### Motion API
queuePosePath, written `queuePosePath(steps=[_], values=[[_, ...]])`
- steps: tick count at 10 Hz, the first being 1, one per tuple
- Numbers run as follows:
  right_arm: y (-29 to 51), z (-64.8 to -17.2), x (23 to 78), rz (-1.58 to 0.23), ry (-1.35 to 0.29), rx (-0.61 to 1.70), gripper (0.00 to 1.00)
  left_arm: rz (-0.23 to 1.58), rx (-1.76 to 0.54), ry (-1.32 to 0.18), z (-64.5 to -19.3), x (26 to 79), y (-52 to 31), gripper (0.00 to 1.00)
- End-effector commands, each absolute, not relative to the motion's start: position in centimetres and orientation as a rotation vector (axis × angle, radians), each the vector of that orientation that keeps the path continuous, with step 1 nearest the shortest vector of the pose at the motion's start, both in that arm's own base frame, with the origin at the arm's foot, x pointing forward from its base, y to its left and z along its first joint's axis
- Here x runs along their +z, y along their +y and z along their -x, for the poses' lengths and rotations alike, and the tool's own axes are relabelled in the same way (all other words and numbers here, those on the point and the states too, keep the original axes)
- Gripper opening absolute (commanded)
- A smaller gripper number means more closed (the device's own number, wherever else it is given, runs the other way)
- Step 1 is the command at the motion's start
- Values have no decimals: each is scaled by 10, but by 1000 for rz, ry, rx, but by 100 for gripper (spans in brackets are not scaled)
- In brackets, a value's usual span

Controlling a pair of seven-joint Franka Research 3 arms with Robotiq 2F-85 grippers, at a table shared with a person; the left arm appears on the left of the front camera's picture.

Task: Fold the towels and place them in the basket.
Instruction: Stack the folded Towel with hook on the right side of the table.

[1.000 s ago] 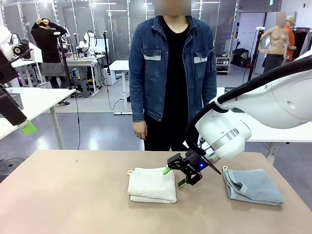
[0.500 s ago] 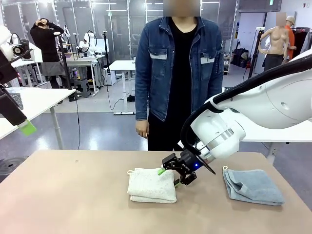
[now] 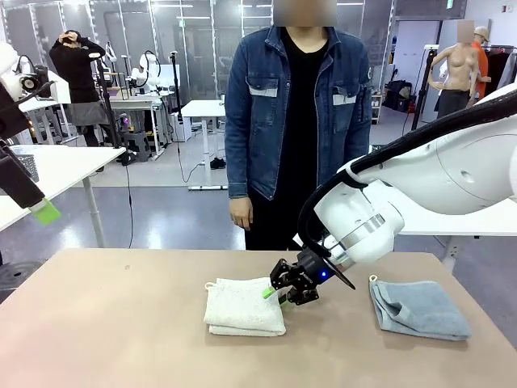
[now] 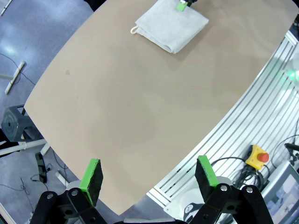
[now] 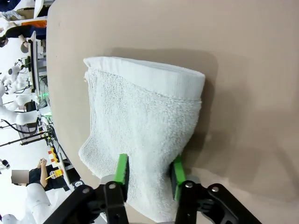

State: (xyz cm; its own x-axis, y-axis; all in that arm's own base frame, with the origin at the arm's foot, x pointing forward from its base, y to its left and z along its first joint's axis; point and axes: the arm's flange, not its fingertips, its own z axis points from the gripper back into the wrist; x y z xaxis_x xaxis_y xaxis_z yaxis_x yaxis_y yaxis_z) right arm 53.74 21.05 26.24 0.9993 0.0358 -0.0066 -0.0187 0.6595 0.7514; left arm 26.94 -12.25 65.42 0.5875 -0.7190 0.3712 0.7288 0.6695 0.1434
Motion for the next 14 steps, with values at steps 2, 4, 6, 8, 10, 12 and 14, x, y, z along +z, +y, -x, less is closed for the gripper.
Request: queuePosePath(steps=[2,4,6,8,10,12,14], values=[[219,-540,261,-827,27,25,0,21,-843,-439,-270,652,-123,100],[219,-539,261,-813,20,21,0,21,-843,-439,-270,652,-123,100],[219,-537,261,-810,14,21,0,21,-843,-439,-270,652,-123,100],[223,-531,267,-821,24,41,0,21,-843,-439,-270,652,-123,100],[214,-537,262,-835,13,36,0,21,-843,-439,-270,652,-123,100],[214,-537,262,-835,13,36,0,21,-843,-439,-270,652,-123,100],[214,-537,262,-836,13,37,4,21,-843,-439,-270,652,-123,100]])
